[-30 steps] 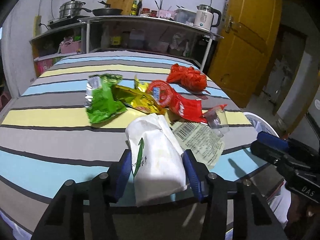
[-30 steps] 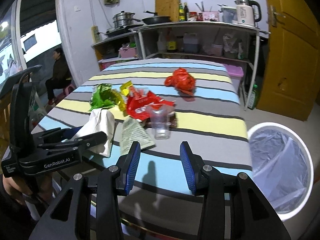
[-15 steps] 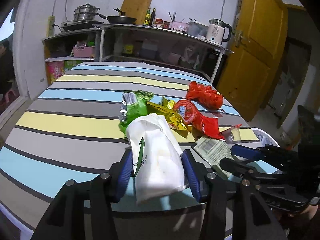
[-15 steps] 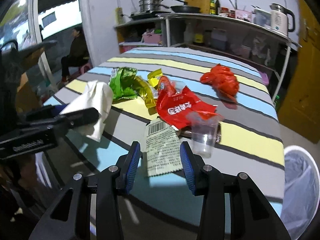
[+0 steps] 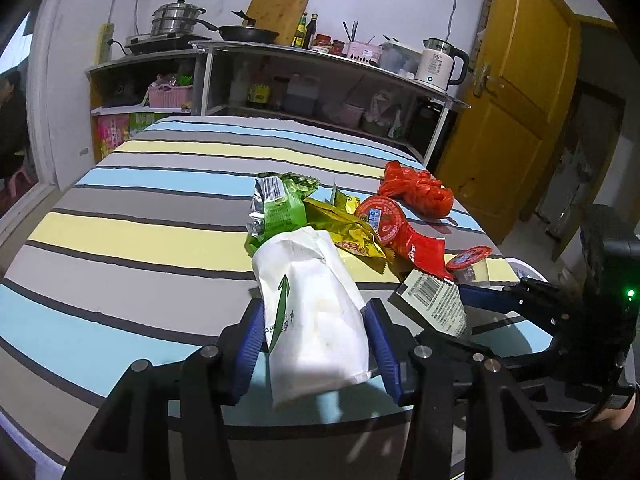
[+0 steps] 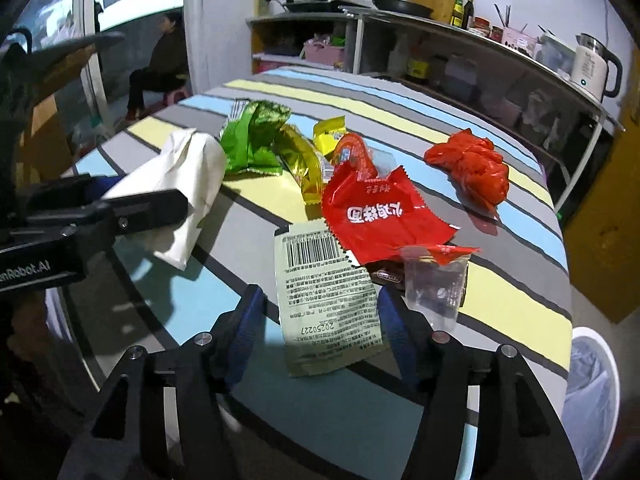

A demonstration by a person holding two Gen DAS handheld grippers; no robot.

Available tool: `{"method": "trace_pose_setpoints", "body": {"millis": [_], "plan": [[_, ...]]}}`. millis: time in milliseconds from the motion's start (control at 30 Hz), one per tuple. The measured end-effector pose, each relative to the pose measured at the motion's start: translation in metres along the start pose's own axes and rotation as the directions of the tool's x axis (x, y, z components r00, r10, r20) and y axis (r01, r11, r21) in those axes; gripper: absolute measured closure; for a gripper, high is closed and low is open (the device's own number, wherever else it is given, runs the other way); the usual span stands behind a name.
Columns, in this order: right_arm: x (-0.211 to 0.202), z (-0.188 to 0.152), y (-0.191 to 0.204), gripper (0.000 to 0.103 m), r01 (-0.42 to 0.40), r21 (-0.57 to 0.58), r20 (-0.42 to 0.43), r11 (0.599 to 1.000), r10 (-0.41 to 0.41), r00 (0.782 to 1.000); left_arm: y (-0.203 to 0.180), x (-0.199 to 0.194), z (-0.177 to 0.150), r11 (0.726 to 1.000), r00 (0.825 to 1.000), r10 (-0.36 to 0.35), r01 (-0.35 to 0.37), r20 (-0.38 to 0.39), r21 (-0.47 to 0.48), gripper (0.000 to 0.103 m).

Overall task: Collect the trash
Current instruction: 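Grasp the barcode paper strip with the right tool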

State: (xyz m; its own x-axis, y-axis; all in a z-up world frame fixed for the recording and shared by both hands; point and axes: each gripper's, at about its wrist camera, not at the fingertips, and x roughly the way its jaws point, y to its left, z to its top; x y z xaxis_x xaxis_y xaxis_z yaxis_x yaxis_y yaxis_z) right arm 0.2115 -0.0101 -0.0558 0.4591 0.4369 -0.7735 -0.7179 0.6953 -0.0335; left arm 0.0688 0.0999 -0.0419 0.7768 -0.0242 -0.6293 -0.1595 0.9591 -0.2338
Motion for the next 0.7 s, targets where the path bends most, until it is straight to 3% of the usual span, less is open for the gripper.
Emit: {"method": "trace_pose_setpoints", "body": {"millis": [33, 300, 700], "plan": [[0.0, 0.0, -0.001, 0.044, 0.003, 0.007, -0.003, 1.0, -0.003, 1.0, 0.0, 0.0, 0.0, 1.0, 1.0, 0.001, -0.001, 0.001, -0.001, 0.052], [-0.004, 0.0, -0.011, 0.088, 0.008, 0.086, -0.005, 0.996, -0.008, 1.0, 0.002, -0.007, -0.001, 1.0, 1.0, 0.005, -0.005, 0.014, -0.006, 0.052], [-0.039, -0.011, -0.01, 0.089, -0.053, 0.154, 0.069, 0.987, 0.043, 0.997, -0.018, -0.019, 0.002, 0.999, 0.999, -0.018, 0.017, 0.038, 0.033, 0.052]]}}
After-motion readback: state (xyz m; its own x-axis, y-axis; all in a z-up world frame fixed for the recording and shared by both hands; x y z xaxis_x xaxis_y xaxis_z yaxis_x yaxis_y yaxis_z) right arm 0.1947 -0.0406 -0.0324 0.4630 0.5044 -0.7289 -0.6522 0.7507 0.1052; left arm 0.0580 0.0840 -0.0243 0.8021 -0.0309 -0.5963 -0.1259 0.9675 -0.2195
